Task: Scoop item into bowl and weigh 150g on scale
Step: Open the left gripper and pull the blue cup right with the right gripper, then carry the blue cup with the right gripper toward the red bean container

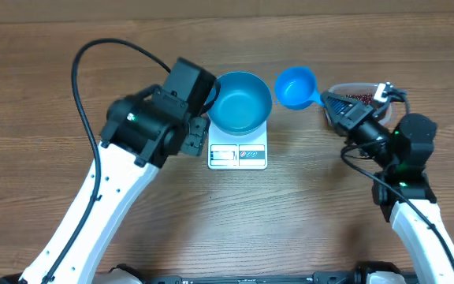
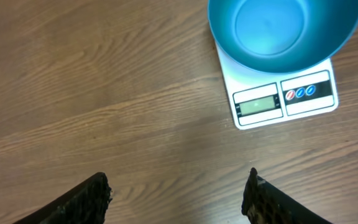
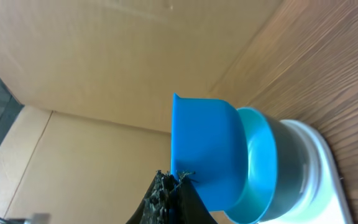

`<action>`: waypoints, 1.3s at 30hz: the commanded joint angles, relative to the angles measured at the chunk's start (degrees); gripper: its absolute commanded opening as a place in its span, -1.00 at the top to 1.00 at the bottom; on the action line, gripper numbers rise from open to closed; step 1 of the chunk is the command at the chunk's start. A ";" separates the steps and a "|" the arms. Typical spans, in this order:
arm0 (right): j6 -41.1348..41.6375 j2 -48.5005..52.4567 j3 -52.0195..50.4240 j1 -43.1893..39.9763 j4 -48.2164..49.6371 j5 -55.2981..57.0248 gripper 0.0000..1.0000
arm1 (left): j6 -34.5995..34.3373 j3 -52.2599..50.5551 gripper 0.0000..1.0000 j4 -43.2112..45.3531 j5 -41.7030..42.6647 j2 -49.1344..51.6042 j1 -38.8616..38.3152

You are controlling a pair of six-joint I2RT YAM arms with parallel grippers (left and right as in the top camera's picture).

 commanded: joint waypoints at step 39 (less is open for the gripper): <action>-1.77 0.04 1.20 -2.34 0.11 -3.48 0.93 | 12.48 -29.14 0.92 32.89 21.00 -4.63 -0.39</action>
